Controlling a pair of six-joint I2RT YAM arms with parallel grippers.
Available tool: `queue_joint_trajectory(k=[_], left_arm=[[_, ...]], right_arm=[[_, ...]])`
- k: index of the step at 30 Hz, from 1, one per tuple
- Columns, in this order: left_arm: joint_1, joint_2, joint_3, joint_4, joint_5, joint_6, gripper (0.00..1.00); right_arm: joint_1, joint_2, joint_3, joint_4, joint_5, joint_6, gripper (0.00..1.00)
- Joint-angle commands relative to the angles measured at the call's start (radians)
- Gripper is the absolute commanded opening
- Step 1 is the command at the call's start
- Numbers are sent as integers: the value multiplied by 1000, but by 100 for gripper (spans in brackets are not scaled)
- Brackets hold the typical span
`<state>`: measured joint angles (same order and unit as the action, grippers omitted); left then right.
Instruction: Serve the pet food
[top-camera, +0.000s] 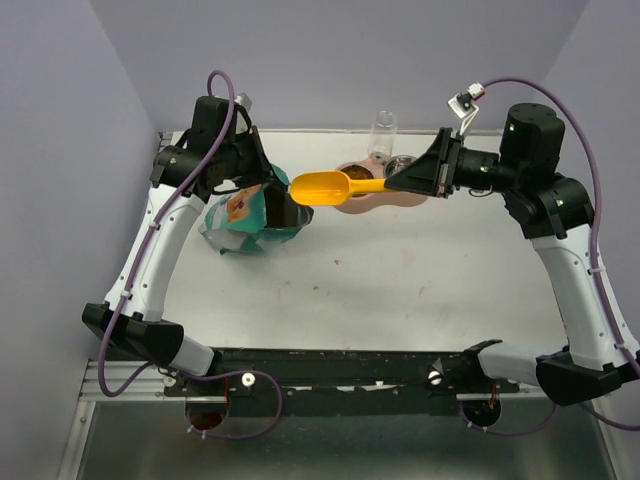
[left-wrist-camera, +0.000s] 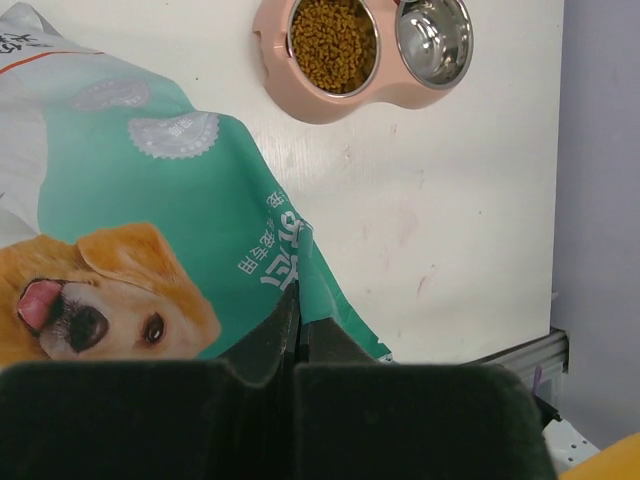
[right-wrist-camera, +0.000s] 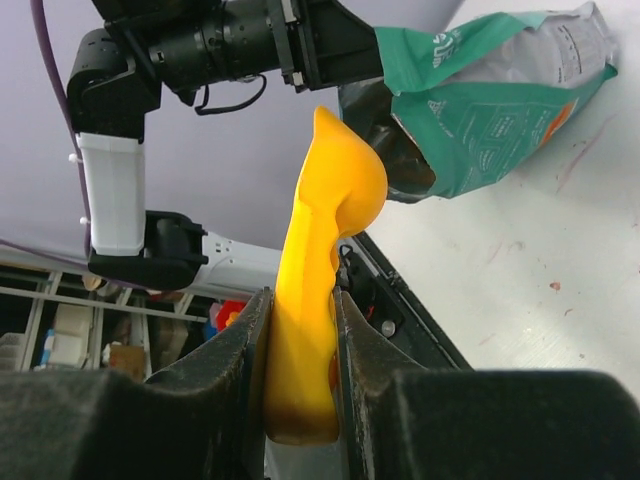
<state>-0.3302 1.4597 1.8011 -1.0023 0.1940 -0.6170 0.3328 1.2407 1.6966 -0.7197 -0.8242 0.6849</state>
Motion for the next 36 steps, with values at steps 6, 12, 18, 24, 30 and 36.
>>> queue_joint_trajectory(k=[6,12,18,24,30,36], left_arm=[[-7,-19,81,131,94,-41,0],[-7,-24,90,120,94,-33,0],[-7,-33,73,120,102,-32,0],[-7,-36,75,120,105,-35,0],[-9,-36,60,137,128,-69,0],[-9,-45,47,140,127,-84,0]], right_arm=[[153,57,-25,6,80,18,1],[201,95,-18,32,272,54,1],[251,160,32,-30,353,2,1],[307,187,57,-73,433,-21,1],[483,307,193,-113,698,-80,1],[629,427,265,-79,949,-65,1]])
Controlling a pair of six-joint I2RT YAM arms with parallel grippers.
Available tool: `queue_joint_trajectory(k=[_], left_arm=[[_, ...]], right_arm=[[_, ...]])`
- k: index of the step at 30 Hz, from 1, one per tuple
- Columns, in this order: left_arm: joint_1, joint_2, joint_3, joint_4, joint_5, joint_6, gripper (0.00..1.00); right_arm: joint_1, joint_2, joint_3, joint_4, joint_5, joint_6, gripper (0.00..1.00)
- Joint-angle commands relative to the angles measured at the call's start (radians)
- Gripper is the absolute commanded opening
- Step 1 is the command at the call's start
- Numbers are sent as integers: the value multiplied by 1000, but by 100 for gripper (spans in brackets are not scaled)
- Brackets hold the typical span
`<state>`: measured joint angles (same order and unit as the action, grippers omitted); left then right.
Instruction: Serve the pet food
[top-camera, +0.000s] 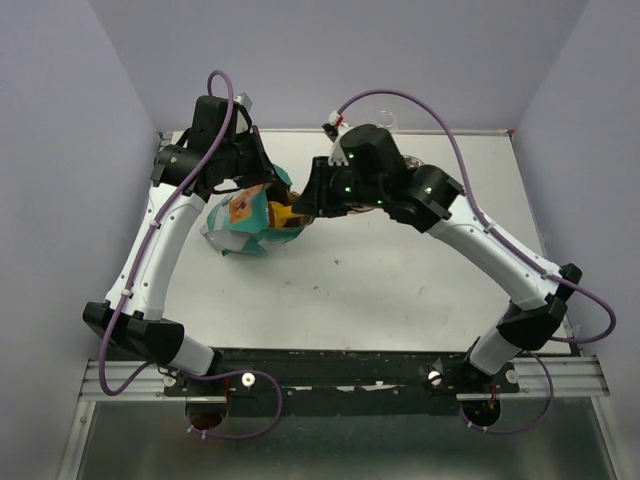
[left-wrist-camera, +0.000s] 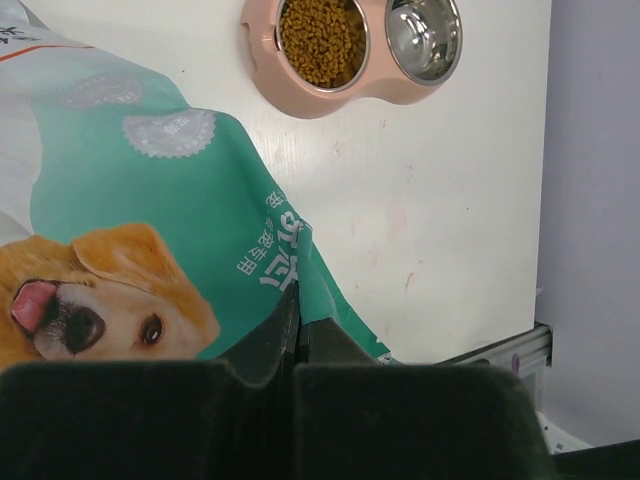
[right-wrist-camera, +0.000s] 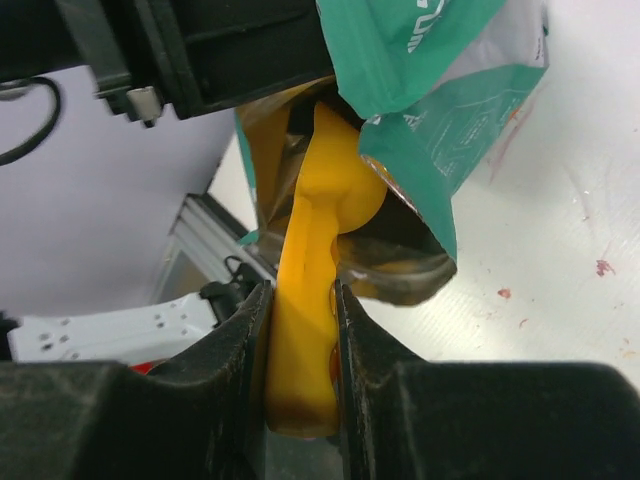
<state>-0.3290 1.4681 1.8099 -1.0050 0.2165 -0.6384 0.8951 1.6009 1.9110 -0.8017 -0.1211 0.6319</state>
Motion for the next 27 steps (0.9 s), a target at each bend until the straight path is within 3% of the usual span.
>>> queue_joint_trajectory(k=[1,15,18,22,27], left_arm=[[-10,-55,31,146,106,-66,0],[-25,-78,6,161,115,-89,0],[-25,-80,9,160,115,-86,0],[-28,-78,14,151,116,-87,0],[-28,-83,8,148,116,-87,0]], right_arm=[[77,86,59,-8,280,-14,1],[107,208,102,-45,546,-112,1],[107,192,13,36,436,-124,1],[100,145,-151,264,221,-58,1],[59,174,-216,405,57,29,1]])
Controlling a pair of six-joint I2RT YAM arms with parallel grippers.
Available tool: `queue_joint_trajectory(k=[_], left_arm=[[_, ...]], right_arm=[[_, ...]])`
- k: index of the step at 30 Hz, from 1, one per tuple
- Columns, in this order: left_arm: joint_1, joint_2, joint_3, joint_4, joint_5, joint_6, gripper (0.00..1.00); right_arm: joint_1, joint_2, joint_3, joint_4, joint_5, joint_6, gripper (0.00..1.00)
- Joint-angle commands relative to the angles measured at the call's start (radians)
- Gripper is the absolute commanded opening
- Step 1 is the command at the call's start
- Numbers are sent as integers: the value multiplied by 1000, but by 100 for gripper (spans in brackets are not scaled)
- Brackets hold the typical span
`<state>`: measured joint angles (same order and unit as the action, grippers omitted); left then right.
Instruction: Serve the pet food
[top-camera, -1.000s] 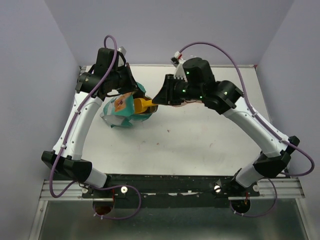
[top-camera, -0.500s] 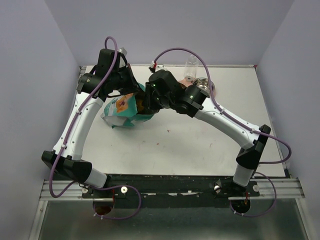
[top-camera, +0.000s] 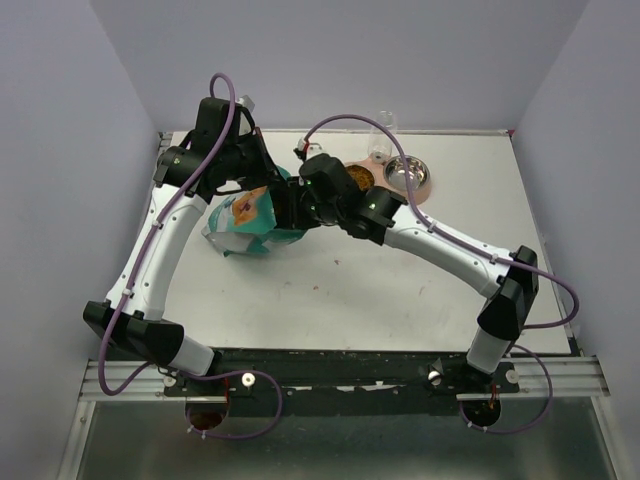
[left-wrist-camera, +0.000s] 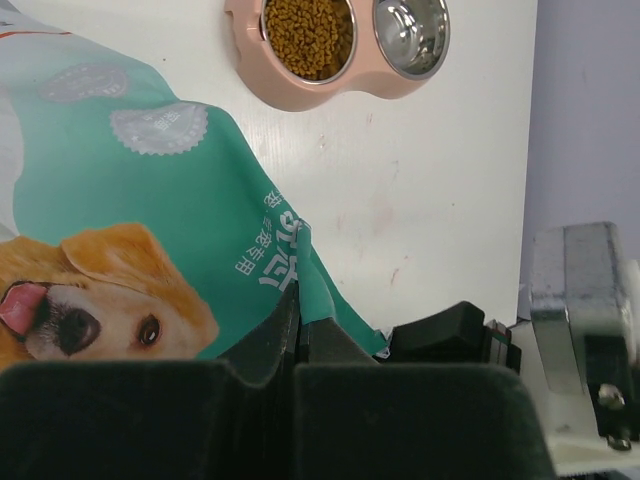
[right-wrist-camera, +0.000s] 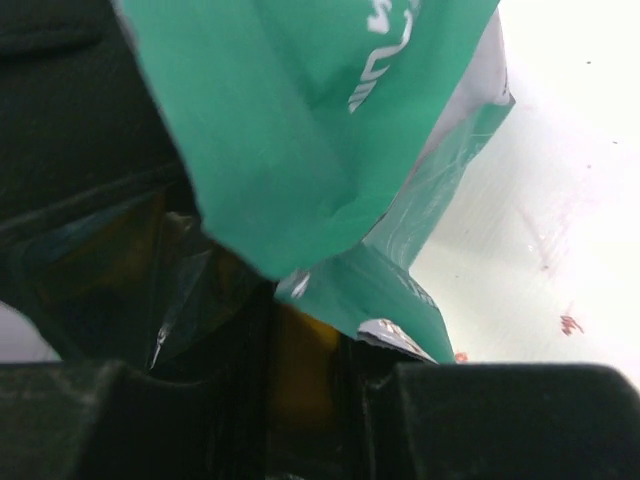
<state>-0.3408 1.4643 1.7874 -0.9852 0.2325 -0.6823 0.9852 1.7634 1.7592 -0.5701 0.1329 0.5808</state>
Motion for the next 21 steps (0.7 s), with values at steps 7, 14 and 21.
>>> queue_joint_trajectory(k=[7,14,21], left_arm=[[-44,-71,32,134,94,-49,0],[-47,-44,96,94,94,-7,0],[-47,-51,66,105,99,-14,0]], right_arm=[[-68,56,-81,317,-288,135,1],[-124,44,-212,393,-493,177,1],[-178,-25,-409,662,-687,318,1]])
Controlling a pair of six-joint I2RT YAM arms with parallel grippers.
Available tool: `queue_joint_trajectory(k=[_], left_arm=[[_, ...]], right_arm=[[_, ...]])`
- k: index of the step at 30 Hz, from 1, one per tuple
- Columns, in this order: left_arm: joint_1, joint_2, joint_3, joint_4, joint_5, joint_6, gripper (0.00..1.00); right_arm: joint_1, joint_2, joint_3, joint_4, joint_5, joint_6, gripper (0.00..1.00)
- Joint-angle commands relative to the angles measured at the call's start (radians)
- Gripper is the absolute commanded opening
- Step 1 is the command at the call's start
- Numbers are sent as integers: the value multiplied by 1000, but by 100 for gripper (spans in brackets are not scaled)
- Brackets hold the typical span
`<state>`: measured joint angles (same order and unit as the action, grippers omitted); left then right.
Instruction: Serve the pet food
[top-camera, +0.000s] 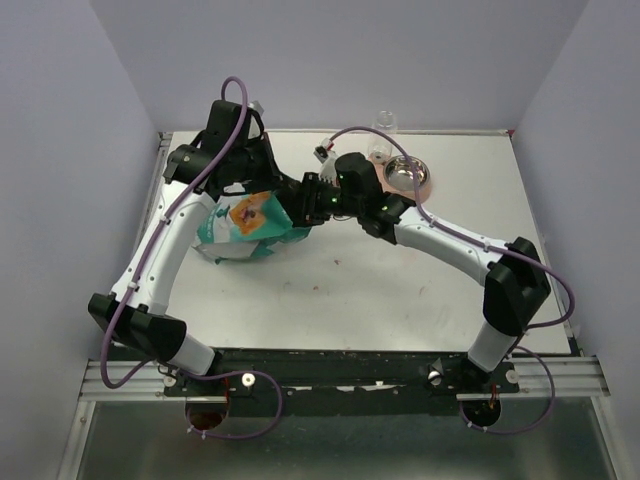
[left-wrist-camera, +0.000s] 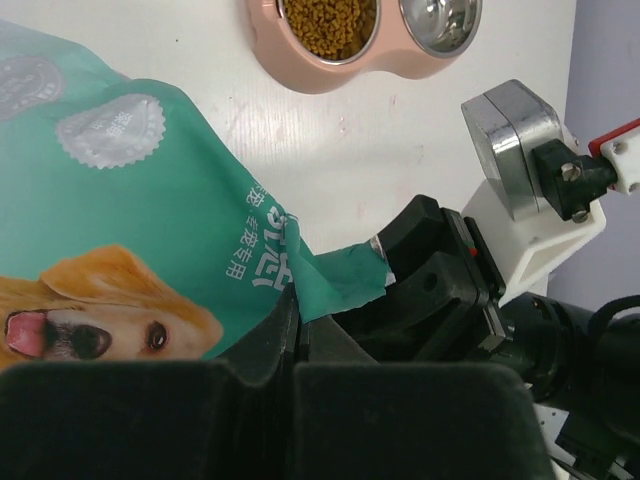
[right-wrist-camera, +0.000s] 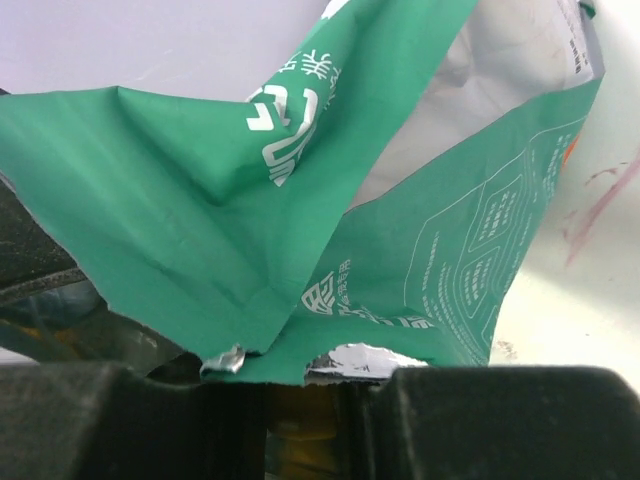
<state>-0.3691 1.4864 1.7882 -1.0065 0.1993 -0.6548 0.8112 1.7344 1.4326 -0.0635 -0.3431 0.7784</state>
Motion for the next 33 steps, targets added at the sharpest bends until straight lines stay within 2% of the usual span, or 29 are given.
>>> queue_joint_trajectory(k=[1,8,18,33], left_arm=[[-19,-78,56,131,132,-43,0],[-17,-94,31,132,118,-40,0],[-19,-89,40,128,123,-37,0],[-19,-101,36,101,117,-23,0]], right_arm=[[-6,-2,-83,159,-209,128,1],[-70,-104,-145,221,-254,223,1],[-196,-245,-323,280,-292,312,1],[-283,-375,-454,314,-321,375,1]])
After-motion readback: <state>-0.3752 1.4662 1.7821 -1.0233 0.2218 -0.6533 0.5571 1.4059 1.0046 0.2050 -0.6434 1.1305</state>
